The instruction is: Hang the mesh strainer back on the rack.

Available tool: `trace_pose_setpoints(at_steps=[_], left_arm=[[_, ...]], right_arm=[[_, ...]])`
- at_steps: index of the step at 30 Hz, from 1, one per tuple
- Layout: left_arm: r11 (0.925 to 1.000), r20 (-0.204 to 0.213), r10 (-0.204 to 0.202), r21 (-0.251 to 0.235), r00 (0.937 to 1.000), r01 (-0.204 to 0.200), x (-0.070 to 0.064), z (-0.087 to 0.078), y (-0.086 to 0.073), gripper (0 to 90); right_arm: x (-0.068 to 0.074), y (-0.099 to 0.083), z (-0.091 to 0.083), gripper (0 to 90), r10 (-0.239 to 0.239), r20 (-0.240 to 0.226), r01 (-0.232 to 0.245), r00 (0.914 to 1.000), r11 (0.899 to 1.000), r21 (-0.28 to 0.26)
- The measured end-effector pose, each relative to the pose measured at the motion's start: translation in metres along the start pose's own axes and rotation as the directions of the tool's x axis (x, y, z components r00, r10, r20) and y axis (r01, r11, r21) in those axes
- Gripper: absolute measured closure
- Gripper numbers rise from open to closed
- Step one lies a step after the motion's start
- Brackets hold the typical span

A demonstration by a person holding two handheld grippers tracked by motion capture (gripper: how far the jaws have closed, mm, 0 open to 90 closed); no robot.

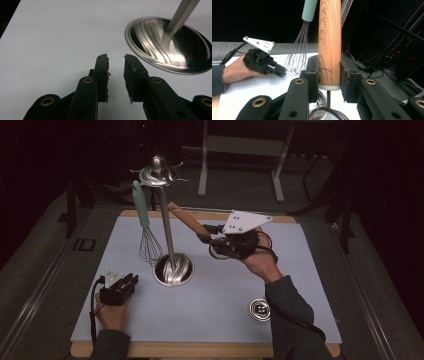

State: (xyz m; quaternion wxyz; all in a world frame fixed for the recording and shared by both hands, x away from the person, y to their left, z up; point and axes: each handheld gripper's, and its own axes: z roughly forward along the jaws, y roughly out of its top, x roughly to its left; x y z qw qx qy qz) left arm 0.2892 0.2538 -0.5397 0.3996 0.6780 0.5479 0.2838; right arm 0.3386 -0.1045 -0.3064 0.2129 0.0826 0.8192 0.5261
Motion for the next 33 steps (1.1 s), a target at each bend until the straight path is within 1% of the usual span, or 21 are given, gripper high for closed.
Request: trace_pose_setpoints(at_steps=[12, 22, 25, 30, 33], left_arm=[[1.0, -0.001, 0.001, 0.001, 1.0, -0.001, 0.0, 0.0, 0.0, 73.7], [1.0, 0.002, -0.003, -0.001, 1.0, 0.003, 0.0, 0.0, 0.0, 73.8], [1.0, 0.001, -0.004, -0.002, 1.0, 0.004, 0.0, 0.0, 0.0, 73.8], [1.0, 0.001, -0.006, -0.002, 1.0, 0.006, 0.0, 0.0, 0.0, 73.8], [1.0, 0.001, -0.004, -0.001, 1.0, 0.004, 0.0, 0.0, 0.0, 73.8]], right_arm=[[-0.003, 0.011, -0.007, 70.8, -0.007, 0.015, 0.008, 0.9999, 0.999, -0.05], [-0.003, 0.024, -0.008, 70.8, -0.017, 0.021, 0.019, 0.9996, 0.997, -0.07], [-0.002, 0.024, -0.007, 70.8, -0.022, 0.02, 0.023, 0.9996, 0.997, -0.071], [-0.001, 0.024, -0.009, 70.8, -0.015, 0.017, 0.016, 0.9998, 0.996, -0.088], [-0.001, 0.028, -0.009, 70.8, -0.023, 0.016, 0.024, 0.9996, 0.995, -0.092]])
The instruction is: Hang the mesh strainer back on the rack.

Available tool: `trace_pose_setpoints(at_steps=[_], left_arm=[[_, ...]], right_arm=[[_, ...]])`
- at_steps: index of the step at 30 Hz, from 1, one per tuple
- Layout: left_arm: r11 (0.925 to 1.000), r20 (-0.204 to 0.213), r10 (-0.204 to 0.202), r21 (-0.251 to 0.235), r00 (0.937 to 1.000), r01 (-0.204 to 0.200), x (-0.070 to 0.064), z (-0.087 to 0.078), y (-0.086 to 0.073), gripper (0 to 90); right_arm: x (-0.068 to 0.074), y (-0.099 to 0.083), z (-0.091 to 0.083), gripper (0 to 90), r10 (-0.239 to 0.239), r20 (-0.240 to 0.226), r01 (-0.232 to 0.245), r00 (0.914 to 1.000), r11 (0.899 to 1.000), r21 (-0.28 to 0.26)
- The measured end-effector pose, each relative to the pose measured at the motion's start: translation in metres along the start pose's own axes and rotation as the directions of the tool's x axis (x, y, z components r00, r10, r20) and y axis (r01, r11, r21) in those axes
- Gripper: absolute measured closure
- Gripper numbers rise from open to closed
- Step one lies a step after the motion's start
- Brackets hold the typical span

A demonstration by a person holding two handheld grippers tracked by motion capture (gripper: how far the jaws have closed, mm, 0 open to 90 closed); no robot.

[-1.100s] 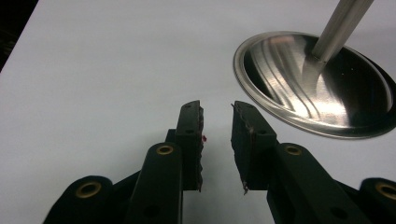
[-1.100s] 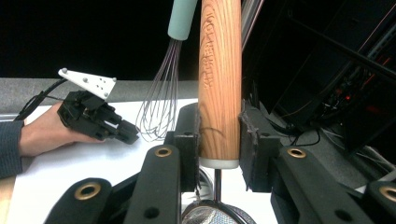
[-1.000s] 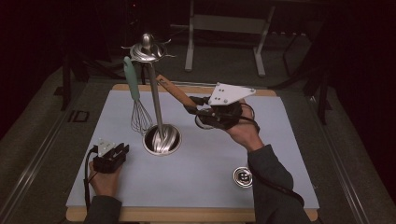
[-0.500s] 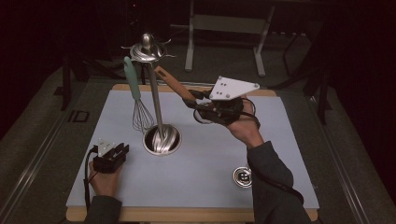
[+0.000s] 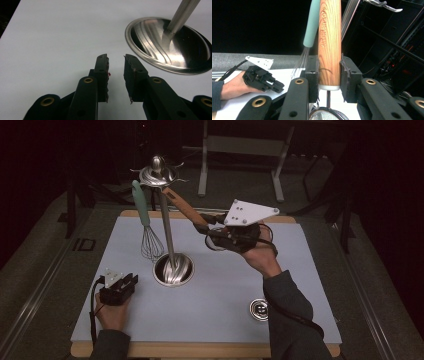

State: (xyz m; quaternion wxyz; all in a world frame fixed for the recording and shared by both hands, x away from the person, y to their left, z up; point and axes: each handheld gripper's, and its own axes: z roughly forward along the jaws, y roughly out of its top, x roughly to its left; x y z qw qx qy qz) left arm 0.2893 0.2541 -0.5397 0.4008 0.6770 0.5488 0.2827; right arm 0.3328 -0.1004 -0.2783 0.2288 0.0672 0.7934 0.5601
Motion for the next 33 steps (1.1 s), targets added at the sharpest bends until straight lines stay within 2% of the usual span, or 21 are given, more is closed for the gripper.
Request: trace_pose_setpoints(at_steps=[16, 27, 30, 33], left_arm=[[1.0, 0.001, -0.006, -0.001, 1.0, 0.006, 0.001, 0.0, 0.0, 73.8], [0.9999, 0.004, -0.01, -0.001, 0.9999, 0.01, 0.001, 0.0, 0.0, 73.8], [0.9999, 0.003, -0.014, -0.001, 0.9999, 0.014, 0.001, 0.0, 0.0, 73.7], [0.9999, 0.003, -0.014, -0.002, 0.9999, 0.014, 0.001, 0.0, 0.0, 73.7]], right_arm=[[0.004, 0.006, 0.02, 70.8, -0.005, 0.009, 0.005, 0.9999, 1.0, 0.009], [0.001, 0.003, 0.032, 70.8, -0.003, 0.073, 0.0, 0.9973, 0.999, 0.044], [0.003, 0.002, 0.037, 70.8, -0.015, 0.091, 0.009, 0.9957, 0.998, 0.058], [0.004, 0.001, 0.042, 70.8, -0.011, 0.094, 0.004, 0.9955, 0.998, 0.067]])
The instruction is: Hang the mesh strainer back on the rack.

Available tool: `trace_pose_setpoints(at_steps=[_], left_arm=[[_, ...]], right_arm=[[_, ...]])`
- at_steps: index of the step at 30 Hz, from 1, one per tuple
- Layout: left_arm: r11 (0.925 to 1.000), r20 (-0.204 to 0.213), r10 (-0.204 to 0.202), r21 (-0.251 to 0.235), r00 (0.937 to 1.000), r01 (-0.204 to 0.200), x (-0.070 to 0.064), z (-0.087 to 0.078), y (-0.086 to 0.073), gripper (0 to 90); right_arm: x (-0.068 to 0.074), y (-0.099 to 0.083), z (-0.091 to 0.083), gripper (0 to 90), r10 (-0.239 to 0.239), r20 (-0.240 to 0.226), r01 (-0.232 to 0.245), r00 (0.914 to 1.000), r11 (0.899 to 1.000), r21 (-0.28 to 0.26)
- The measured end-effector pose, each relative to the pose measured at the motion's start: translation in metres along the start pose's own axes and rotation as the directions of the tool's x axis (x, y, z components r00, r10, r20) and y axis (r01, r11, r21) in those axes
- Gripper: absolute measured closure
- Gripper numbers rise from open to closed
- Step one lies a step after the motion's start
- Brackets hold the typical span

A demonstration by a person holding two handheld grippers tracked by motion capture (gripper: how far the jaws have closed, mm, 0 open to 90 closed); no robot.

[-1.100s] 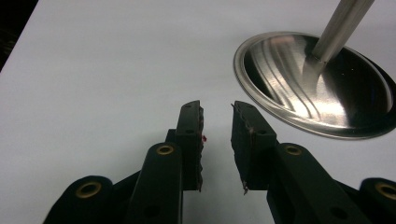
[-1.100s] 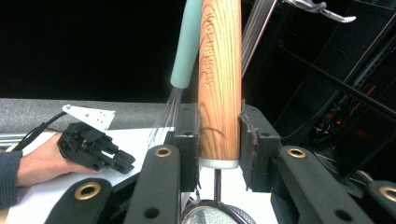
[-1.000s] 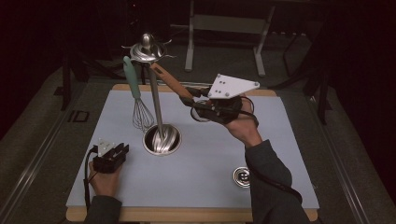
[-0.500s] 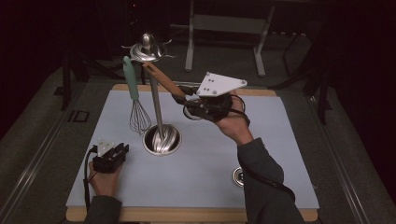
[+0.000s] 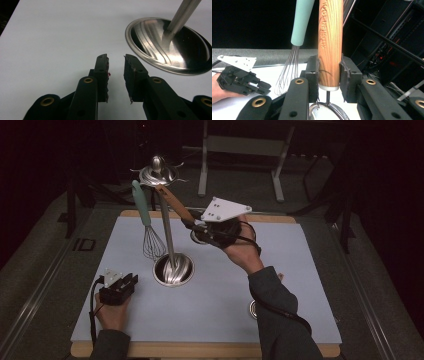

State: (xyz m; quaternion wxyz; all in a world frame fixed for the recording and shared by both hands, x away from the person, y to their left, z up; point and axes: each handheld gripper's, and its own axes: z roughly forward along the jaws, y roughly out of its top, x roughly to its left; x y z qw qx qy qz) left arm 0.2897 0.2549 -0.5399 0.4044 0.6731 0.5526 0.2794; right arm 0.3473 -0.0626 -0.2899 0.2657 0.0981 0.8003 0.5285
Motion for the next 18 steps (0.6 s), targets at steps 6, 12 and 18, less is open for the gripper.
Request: trace_pose_setpoints(at_steps=[6, 12, 18], left_arm=[[1.0, 0.001, 0.002, 0.002, 1.0, -0.002, 0.0, 0.0, 0.0, 73.7], [1.0, 0.0, 0.003, 0.003, 1.0, -0.003, 0.0, 0.0, 0.0, 73.7], [1.0, 0.0, 0.001, 0.002, 1.0, -0.001, 0.0, 0.0, 0.0, 73.6]], right_arm=[[0.004, -0.002, 0.007, 70.5, -0.005, 0.002, 0.005, 1.0, 1.0, 0.018], [0.007, -0.002, 0.013, 69.0, -0.001, 0.0, 0.001, 1.0, 1.0, 0.023], [0.013, -0.003, 0.02, 61.0, -0.032, -0.005, 0.032, 0.9995, 0.998, 0.048]])
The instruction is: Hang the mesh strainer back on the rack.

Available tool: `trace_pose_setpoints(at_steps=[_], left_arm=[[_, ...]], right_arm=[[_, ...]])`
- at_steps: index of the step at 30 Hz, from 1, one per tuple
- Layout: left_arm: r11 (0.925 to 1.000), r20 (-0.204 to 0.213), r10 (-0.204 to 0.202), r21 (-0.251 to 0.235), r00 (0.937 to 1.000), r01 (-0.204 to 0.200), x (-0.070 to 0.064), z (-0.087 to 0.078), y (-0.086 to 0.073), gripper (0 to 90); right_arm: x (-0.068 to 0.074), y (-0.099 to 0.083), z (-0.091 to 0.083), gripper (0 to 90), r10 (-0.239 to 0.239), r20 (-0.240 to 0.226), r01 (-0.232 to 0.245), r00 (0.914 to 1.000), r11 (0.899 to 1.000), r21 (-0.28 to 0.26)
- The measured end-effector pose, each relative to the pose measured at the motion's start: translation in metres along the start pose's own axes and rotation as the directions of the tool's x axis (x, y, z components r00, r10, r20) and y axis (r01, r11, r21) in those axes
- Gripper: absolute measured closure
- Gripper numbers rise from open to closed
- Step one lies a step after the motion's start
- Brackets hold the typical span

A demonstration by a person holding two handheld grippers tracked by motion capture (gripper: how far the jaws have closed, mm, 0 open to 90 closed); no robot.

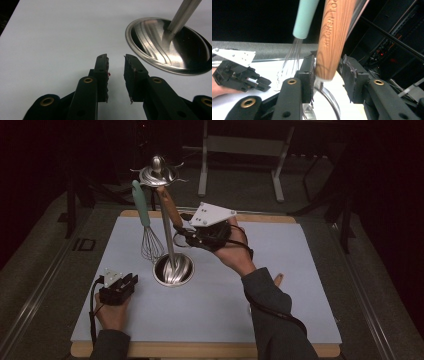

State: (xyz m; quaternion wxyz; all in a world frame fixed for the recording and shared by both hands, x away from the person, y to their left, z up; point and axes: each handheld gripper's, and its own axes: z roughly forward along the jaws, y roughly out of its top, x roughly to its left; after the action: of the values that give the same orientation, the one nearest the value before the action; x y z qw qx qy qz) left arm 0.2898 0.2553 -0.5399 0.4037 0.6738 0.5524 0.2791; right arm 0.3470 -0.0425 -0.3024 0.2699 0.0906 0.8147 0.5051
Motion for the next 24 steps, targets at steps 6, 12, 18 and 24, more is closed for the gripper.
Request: trace_pose_setpoints(at_steps=[6, 12, 18, 24], left_arm=[[1.0, 0.001, 0.0, 0.002, 1.0, 0.0, 0.001, 0.0, 0.0, 73.6], [1.0, 0.001, 0.001, 0.003, 1.0, -0.001, 0.001, 0.0, 0.0, 73.6], [1.0, 0.0, -0.001, 0.002, 1.0, 0.001, 0.001, 0.0, 0.0, 73.6], [1.0, 0.001, -0.002, 0.0, 1.0, 0.002, 0.001, 0.0, 0.0, 73.6]], right_arm=[[0.005, 0.0, 0.002, 56.4, -0.008, -0.027, 0.008, 0.9996, 1.0, -0.002], [0.007, -0.001, -0.002, 54.8, -0.007, -0.043, 0.007, 0.999, 1.0, -0.01], [0.004, -0.007, -0.009, 53.2, 0.003, -0.045, -0.003, 0.999, 1.0, -0.001], [0.0, -0.022, -0.017, 52.8, 0.027, -0.039, -0.026, 0.9989, 0.999, 0.029]])
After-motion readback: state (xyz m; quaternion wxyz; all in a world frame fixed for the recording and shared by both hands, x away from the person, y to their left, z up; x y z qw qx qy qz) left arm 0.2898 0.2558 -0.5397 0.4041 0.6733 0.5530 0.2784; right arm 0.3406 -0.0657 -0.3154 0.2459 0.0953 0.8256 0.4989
